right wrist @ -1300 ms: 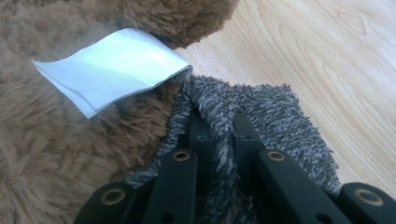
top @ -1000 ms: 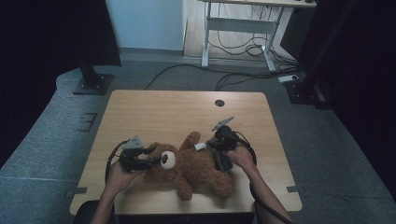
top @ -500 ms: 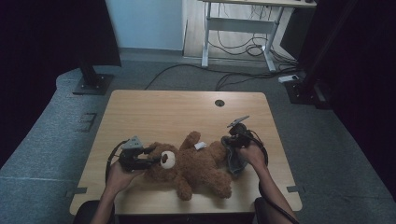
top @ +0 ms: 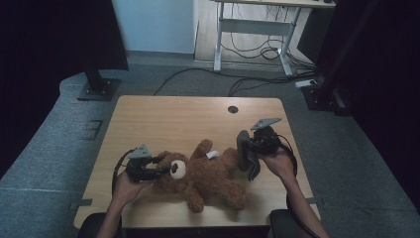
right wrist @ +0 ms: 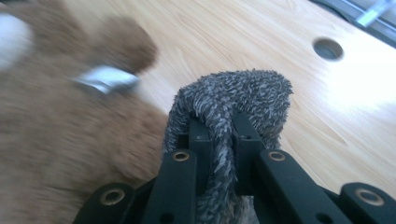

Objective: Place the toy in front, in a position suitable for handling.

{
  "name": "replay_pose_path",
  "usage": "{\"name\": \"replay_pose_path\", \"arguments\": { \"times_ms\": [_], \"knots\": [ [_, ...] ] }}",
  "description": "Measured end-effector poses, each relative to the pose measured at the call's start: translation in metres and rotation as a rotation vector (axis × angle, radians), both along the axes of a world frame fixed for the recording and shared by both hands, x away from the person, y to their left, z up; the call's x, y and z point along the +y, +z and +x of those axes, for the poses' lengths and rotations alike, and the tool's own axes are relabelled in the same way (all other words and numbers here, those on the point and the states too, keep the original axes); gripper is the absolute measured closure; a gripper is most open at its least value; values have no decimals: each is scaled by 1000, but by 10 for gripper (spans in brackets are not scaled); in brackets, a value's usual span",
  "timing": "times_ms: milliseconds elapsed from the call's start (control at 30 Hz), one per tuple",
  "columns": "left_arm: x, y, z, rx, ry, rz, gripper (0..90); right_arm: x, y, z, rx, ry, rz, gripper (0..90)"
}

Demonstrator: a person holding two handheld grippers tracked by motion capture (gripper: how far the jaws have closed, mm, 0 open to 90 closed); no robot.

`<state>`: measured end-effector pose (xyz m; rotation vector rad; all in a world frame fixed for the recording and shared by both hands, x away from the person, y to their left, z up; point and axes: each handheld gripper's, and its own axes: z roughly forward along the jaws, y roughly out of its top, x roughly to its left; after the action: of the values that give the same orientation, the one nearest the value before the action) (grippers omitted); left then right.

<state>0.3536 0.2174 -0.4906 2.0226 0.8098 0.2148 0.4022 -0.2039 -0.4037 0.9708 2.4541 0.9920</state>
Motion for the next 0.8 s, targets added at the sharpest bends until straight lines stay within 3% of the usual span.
{"name": "replay_pose_path", "arguments": {
  "times_ms": [133,400,600,800],
  "knots": [
    [0,0,0,-1,0,-3,437,19,12,-5,-10,68,24,814],
    [1,-1,0,-1,-2,-6,437,69,16,-14,0,212,43,814],
    [0,-1,0,-4,-1,-5,437,106,4,-15,26,300,24,814],
    [1,-1,0,-2,3,-6,437,133,-14,-15,69,350,6,813]
  ]
}}
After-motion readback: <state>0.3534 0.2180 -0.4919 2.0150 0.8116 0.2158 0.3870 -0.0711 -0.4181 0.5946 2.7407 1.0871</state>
